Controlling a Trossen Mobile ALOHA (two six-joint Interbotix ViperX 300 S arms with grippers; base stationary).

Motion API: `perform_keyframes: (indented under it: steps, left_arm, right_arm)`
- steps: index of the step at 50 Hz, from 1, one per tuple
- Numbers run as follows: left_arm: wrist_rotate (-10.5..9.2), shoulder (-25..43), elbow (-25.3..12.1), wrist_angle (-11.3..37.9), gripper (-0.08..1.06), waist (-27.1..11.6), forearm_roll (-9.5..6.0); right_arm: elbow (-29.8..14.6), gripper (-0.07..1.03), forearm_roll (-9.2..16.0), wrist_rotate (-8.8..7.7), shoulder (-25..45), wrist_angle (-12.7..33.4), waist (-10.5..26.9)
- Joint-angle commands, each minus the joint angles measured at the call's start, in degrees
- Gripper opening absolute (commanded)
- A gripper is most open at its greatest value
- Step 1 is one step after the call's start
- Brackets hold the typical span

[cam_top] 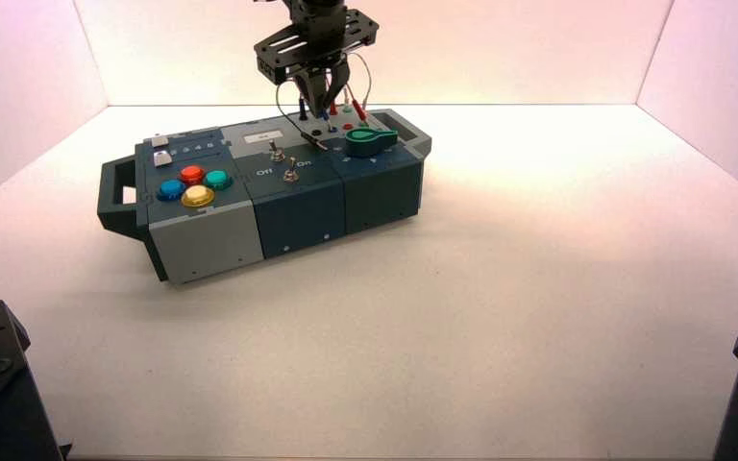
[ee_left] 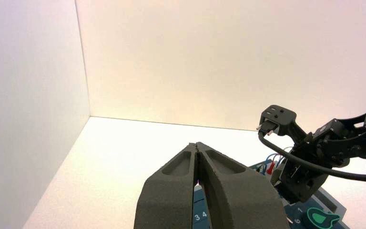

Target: Insert the blue wire.

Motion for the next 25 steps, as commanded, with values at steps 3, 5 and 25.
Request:
perform_keyframes:
  steps: [3,5,25]
  left_arm:
    - [0.18,0.35,-1.67,-0.26,-0.03,0.18,0.09]
    - [0.18,0.35,-1.76,-0.35,-0.03,0.18,0.09]
    - [0.44,0.18,-1.67,-0.35,-0.03,0.09,0.18]
  right_arm:
    - [-0.79,-0.02,-0.35,0.44,-1.49,-0.35,-0.35]
    - [-0.79,-0.02,-0.44,0.44,-1.49,-0.26,-0.35]
    - [-1.41,-0.02,-1.23,0.44,-1.32,-0.35,-0.53]
